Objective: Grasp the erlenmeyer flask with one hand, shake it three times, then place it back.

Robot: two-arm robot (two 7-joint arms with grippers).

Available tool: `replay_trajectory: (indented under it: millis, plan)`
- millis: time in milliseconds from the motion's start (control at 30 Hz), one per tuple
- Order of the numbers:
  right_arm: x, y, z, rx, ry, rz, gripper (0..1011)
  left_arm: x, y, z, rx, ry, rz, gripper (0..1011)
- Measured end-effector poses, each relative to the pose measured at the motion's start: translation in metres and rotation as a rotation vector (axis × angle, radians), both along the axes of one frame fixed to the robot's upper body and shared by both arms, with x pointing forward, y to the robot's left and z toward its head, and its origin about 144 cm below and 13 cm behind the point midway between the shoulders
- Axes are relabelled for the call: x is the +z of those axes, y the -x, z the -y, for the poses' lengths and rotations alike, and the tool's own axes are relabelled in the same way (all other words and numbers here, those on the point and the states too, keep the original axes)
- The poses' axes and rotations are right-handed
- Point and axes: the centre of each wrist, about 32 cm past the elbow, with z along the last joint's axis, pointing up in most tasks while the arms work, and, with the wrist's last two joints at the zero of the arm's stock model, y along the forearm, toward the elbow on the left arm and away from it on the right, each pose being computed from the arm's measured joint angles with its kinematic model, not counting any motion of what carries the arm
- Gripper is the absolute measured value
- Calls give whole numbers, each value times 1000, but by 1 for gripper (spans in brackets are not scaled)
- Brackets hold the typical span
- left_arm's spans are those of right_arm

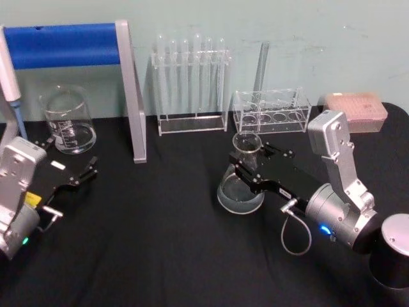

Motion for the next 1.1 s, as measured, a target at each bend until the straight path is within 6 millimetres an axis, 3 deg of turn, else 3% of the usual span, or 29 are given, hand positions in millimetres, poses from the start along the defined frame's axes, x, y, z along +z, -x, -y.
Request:
replay_trajectory:
  millis: [1100]
  plan:
    - [-17, 4, -3, 6, 10, -45, 456, 0, 0, 0, 0, 0, 0, 1001]
